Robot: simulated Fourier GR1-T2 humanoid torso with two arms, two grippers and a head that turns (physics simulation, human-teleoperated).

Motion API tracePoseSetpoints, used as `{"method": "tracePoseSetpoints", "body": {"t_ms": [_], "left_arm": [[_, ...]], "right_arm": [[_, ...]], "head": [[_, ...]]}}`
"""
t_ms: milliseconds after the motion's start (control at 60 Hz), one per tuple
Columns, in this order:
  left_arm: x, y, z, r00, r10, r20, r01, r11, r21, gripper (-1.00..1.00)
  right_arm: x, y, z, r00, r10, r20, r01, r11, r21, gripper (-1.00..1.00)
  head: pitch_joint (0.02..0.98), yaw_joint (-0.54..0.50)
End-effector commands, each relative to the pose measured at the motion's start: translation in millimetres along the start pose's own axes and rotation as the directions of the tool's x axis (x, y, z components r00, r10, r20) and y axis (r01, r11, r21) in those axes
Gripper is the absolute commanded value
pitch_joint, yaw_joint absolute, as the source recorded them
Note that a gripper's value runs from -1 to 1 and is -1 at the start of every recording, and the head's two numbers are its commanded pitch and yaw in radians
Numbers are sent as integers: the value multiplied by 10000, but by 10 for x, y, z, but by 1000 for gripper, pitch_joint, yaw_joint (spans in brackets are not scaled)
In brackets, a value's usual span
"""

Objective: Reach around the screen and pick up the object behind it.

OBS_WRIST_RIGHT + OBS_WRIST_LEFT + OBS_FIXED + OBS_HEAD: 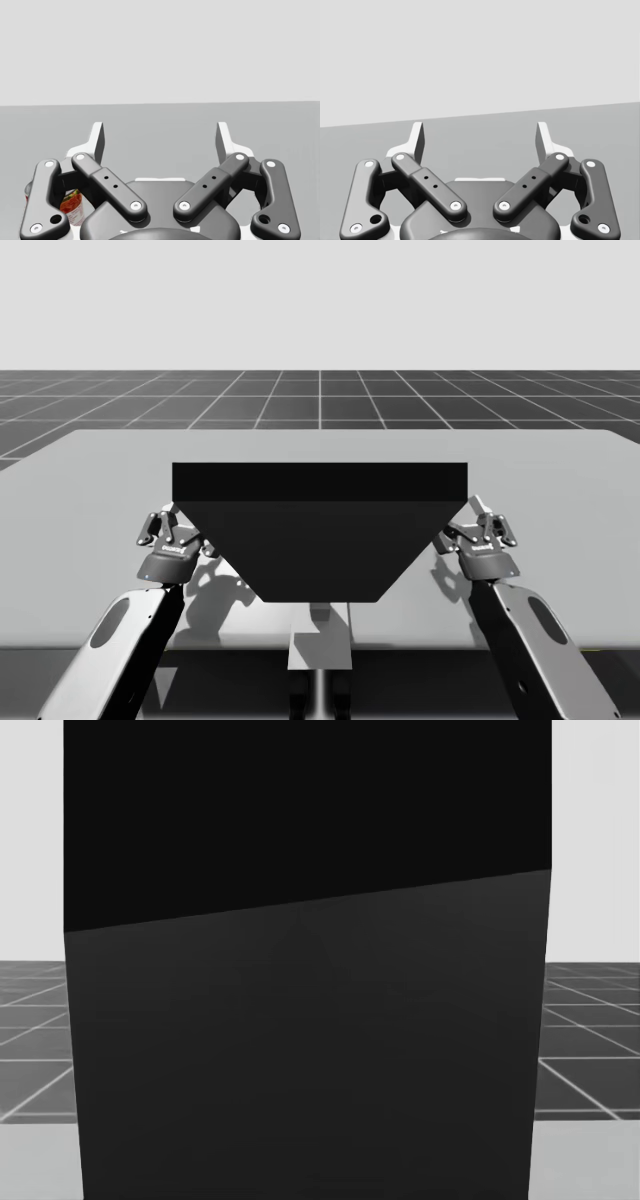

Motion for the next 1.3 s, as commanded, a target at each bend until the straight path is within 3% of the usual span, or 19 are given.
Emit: {"method": "tracePoseSetpoints", "body": {"t_ms": [17,100,200,367,433,483,550,683,700,750,833,1200,1300], "left_arm": [[-4,-1,-2,10000,-12,-3,12,10000,-1,-1000],[-3,-3,-1,10000,-2,-8,2,10000,-8,-1000],[-16,-3,17,9992,24,-410,-40,9992,-391,-1000],[12,20,122,9960,-297,-838,192,9922,-1235,-1000],[80,11,196,9944,-516,-920,351,9842,-1733,-1000],[139,3,260,9929,-663,-991,434,9751,-2175,-1000],[204,4,319,9919,-866,-926,621,9686,-2406,-1000],[364,37,444,9942,-524,-943,206,9501,-3112,-1000],[398,54,478,9937,-491,-1005,137,9452,-3261,-1000],[427,78,514,9935,-516,-1016,140,9401,-3406,-1000],[474,141,603,9914,-633,-1144,165,9285,-3710,-1000],[343,184,782,9871,-848,-1358,181,9018,-4318,-1000],[316,148,785,9871,-811,-1379,103,8924,-4512,-1000]], "right_arm": [[-15,23,11,9996,183,196,-178,9995,-251,-1000],[-5,64,25,9995,72,303,-78,9998,184,-1000],[-2,108,48,9996,165,231,-182,9970,752,-1000],[44,202,159,9999,12,150,-44,9765,2153,-1000],[118,248,233,9997,-217,106,179,9610,2759,-1000],[169,273,312,9987,-506,-92,509,9466,3183,-1000],[200,274,397,9988,-409,-257,472,9371,3458,-1000],[256,214,568,9949,-727,-704,934,9274,3622,-1000],[270,192,609,9924,-894,-840,1142,9239,3652,-1000],[278,169,643,9920,-912,-875,1169,9248,3619,-1000],[282,112,731,9852,-1204,-1222,1566,9216,3552,-1000],[79,10,832,9733,-478,-2244,1178,9435,3097,-1000],[2,26,768,9679,-550,-2454,1373,9330,3326,-1000]], "head": [[142,-18],[142,-18],[143,-19],[147,-18],[151,-17],[155,-17],[157,-17],[161,-16],[163,-17],[165,-19],[172,-24],[187,-29],[190,-27]]}}
